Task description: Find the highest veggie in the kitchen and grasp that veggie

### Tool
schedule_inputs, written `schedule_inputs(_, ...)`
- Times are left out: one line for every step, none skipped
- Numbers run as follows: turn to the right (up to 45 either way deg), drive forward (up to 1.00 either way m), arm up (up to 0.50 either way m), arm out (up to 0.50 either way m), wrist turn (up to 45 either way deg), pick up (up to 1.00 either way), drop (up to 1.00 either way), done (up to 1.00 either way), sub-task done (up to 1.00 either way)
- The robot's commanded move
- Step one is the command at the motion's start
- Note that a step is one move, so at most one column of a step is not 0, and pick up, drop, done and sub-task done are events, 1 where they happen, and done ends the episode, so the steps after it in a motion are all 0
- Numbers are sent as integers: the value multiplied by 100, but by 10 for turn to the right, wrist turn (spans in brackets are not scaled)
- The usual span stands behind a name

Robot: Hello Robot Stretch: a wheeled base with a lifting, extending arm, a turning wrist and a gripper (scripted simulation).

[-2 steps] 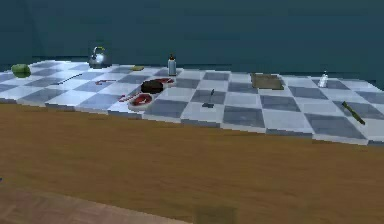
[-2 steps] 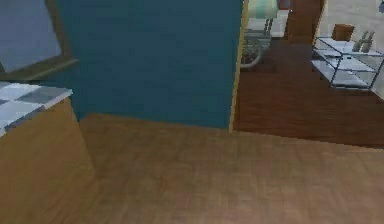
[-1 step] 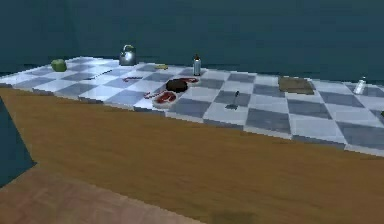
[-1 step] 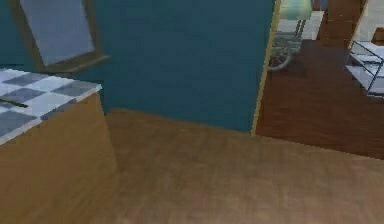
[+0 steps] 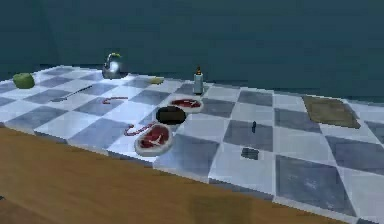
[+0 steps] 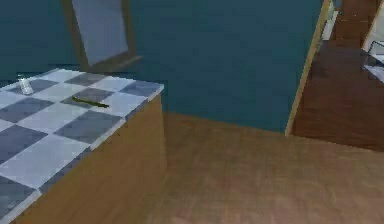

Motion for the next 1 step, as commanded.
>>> schedule_inputs(-450,0,0,0,0,0,0,0,0)
